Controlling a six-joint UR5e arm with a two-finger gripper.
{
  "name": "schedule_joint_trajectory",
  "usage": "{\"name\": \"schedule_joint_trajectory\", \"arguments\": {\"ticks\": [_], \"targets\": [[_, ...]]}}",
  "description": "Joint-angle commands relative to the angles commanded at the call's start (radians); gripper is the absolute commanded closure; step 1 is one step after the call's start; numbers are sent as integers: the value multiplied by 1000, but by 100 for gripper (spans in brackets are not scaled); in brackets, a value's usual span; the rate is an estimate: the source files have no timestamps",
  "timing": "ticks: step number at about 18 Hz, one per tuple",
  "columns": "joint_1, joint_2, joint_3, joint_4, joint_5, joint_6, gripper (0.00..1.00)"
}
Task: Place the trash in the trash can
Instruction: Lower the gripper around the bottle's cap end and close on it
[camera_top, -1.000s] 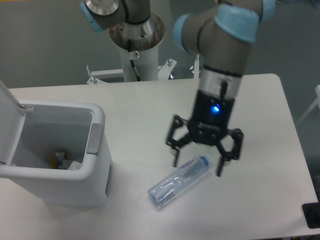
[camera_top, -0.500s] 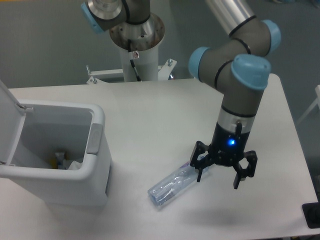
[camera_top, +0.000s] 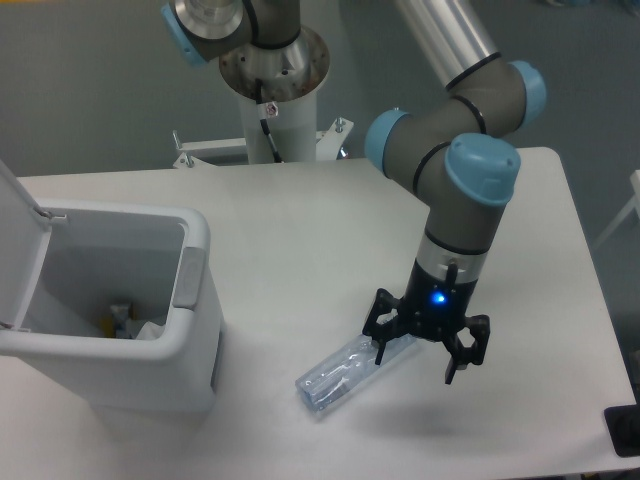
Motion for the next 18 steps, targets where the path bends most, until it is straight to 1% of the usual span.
{"name": "schedule_joint_trajectory", "arguments": {"ticks": [2, 3, 9, 12, 14, 17, 18], "targets": [[-49, -26, 5, -6, 117, 29, 0], [-75, -41, 9, -8, 140, 31, 0], [-149, -68, 2, -9, 142, 32, 0], [-163, -86, 2, -11, 146, 32, 0], [-172, -94, 9, -35, 148, 37, 1], [-174, -98, 17, -89, 159, 92, 3], [-177, -100, 17, -97, 166, 101, 3]]}}
